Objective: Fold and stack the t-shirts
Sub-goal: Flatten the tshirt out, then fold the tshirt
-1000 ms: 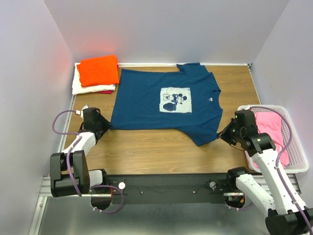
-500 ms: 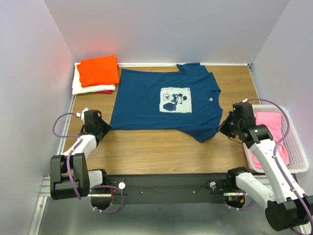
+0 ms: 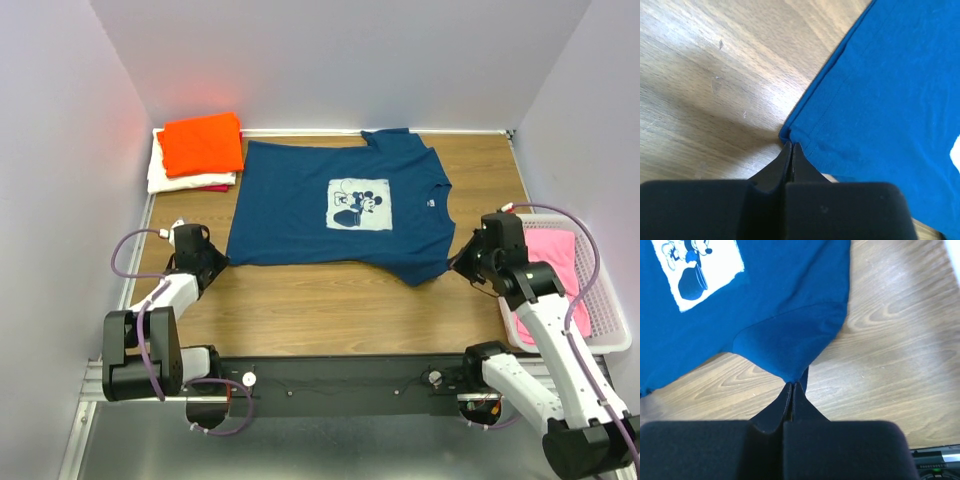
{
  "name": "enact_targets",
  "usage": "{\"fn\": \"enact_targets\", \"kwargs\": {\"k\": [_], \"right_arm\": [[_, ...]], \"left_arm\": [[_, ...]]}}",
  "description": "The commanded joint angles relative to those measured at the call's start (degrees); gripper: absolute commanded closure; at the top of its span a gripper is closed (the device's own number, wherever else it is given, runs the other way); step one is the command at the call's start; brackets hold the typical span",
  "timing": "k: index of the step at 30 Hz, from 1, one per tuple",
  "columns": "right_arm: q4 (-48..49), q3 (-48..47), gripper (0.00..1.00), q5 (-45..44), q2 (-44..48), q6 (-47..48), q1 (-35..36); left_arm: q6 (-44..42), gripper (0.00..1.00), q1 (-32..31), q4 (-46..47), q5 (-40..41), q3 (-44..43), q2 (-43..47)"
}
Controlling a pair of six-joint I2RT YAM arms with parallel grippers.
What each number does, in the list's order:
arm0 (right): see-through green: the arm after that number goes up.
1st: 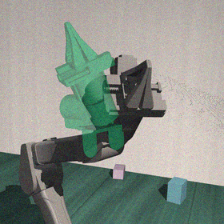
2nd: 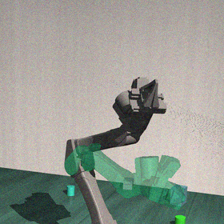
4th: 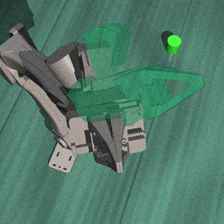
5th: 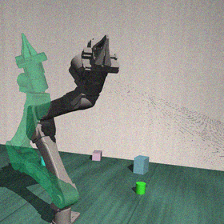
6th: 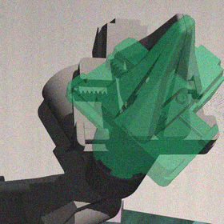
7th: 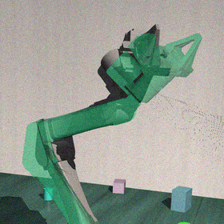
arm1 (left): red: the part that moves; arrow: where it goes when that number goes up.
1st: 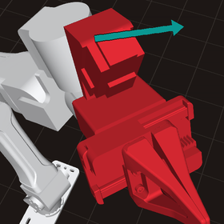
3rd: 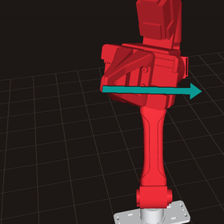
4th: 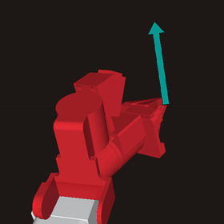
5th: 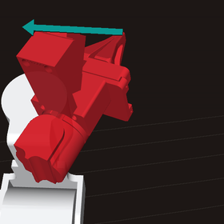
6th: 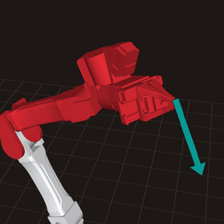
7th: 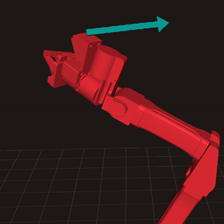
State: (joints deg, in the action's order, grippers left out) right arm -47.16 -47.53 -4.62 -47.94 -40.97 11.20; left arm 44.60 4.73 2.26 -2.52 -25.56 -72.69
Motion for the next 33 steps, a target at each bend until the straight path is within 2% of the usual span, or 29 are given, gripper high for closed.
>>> {"fn": "enact_targets", "kwargs": {"k": [1, 19, 22, 26, 31, 33], "right_arm": [[-4.9, -1.9, 1.00, -3.2, 3.5, 0.2, 0.2], [-18.5, -0.6, 1.00, 0.0, 15.2, -3.1, 0.1], [-15.1, 2.2, 0.99, 1.4, 13.9, -2.4, 0.1], [-4.2, 2.7, 1.00, 0.8, 7.7, -1.5, 0.2], [5.2, -0.9, 0.99, -4.0, -6.5, -0.3, 0.1], [9.7, -2.6, 1.00, -5.1, -10.0, 0.4, 0.0]], "left_arm": [[-1.5, 1.00, -0.3, -1.8, -0.6, -0.8, 3.4], [-3.6, 1.00, -0.2, -10.4, 2.1, -4.1, 9.3], [-3.3, 1.00, -0.2, -8.3, 1.0, -4.4, 9.1], [-2.4, 1.00, -1.9, -5.4, 1.6, -6.6, 6.7], [-1.6, 1.00, -4.6, -5.3, 2.1, -12.4, -0.3], [-1.7, 1.00, -6.1, -5.2, 4.7, -15.5, -4.2]]}}
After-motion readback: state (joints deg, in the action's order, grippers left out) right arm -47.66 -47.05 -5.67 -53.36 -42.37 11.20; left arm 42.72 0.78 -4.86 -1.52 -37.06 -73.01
